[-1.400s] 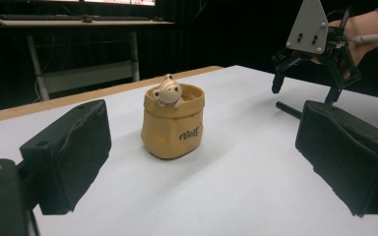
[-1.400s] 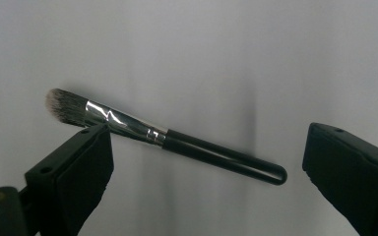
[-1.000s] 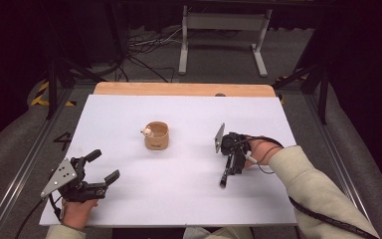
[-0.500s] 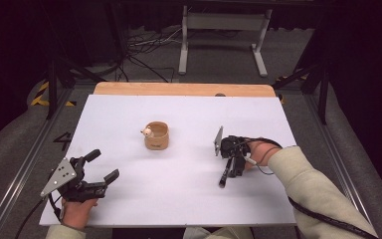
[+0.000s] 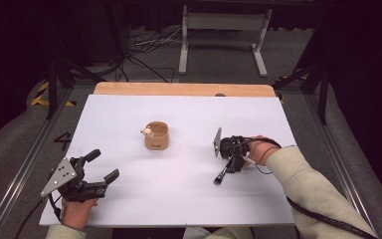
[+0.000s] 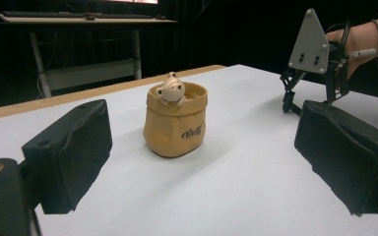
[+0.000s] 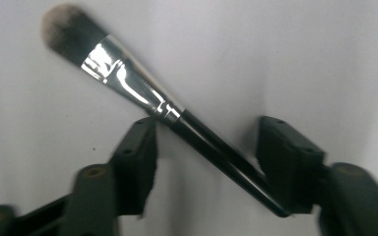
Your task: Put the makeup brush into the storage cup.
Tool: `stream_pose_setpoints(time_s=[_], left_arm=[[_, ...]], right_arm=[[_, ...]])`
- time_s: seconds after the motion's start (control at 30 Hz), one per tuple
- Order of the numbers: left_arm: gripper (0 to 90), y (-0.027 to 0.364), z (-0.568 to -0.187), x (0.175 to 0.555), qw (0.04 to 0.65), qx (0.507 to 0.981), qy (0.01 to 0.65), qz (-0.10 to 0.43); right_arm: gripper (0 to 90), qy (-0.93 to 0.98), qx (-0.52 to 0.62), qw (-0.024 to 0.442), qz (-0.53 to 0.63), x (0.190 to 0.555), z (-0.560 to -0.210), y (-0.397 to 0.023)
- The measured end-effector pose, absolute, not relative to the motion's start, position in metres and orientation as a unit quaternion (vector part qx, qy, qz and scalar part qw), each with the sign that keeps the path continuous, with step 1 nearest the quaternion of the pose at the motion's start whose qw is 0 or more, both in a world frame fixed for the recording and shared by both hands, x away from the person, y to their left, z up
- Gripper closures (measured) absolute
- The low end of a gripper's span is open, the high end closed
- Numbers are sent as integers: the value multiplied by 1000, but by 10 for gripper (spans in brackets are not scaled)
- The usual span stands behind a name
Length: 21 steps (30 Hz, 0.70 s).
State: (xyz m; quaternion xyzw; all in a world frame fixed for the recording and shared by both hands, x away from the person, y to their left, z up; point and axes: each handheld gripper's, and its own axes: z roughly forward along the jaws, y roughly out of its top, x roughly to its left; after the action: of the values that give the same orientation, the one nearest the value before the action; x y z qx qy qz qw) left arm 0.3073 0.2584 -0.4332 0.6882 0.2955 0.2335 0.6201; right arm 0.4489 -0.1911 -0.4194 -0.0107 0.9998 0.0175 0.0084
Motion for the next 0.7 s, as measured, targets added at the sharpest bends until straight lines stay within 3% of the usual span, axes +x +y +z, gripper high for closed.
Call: stream_pose_setpoints(time_s=[0.2,0.7], left_arm=[[80,257,-433,308,620,689,295,234],[25,256,-432,314,604,696,303,242]], right_arm=[[788,999,-31,7,-2,445,-417,-188],[795,1000,-13,15,14,442,-407,-195]])
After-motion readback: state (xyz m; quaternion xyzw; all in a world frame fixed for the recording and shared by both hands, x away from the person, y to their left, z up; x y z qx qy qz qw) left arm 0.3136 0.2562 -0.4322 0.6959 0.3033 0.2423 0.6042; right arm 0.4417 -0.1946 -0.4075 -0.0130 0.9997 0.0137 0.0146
